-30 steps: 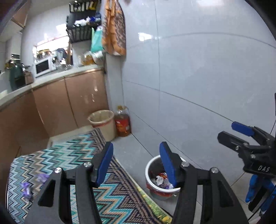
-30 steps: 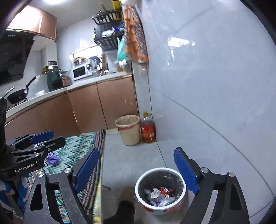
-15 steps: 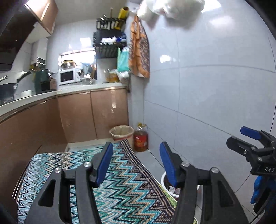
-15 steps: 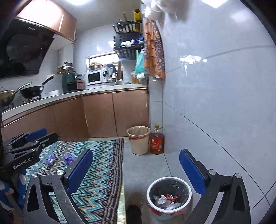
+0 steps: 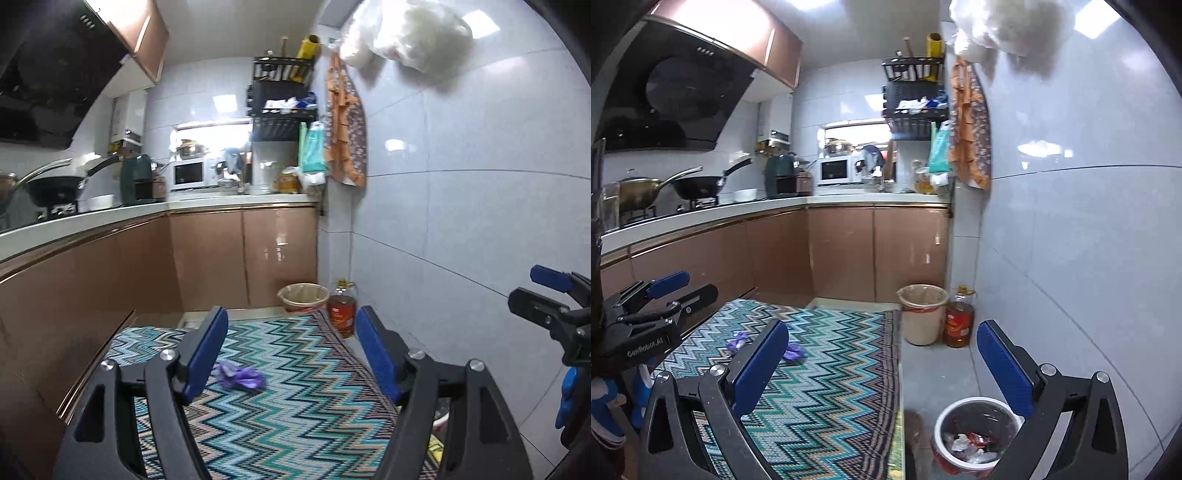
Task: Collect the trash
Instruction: 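Move both tools back to the two purple bags on the rug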
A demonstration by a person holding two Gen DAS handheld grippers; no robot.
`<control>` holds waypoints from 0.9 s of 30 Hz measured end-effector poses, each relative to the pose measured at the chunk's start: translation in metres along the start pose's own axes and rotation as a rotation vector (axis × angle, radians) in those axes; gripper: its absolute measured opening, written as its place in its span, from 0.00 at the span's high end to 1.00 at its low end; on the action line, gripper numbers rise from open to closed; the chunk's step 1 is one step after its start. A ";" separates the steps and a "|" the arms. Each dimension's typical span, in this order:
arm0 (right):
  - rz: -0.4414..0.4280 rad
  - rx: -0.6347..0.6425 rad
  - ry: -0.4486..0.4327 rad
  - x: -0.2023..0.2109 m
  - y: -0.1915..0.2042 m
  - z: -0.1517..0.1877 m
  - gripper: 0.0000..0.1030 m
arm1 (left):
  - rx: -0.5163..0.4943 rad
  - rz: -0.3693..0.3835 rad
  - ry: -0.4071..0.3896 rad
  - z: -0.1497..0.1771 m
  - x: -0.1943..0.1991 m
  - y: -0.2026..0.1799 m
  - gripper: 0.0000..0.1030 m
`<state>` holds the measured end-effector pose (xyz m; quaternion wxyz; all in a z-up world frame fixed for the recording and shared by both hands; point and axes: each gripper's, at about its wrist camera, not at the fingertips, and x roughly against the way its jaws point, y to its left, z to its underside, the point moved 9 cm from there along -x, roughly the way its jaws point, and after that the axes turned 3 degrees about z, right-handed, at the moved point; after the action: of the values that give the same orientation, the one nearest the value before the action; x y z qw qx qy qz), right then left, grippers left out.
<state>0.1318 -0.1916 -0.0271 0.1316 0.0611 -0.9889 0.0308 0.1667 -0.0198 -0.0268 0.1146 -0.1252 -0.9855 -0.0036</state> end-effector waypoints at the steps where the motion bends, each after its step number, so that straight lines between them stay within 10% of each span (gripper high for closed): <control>1: -0.021 0.005 0.013 -0.007 0.006 0.001 0.00 | 0.005 -0.008 0.005 0.002 -0.001 0.007 0.32; 16: -0.327 0.052 0.228 -0.135 0.102 0.035 0.00 | 0.153 -0.197 0.231 0.095 -0.061 0.180 0.32; 27: -0.519 0.177 0.433 -0.263 0.191 0.090 0.05 | 0.252 -0.114 0.443 0.172 -0.137 0.230 0.32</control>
<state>0.3362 0.0205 -0.1916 0.3358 0.3139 -0.8831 0.0943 0.3144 0.1751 -0.2306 0.3420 -0.0502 -0.9345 0.0852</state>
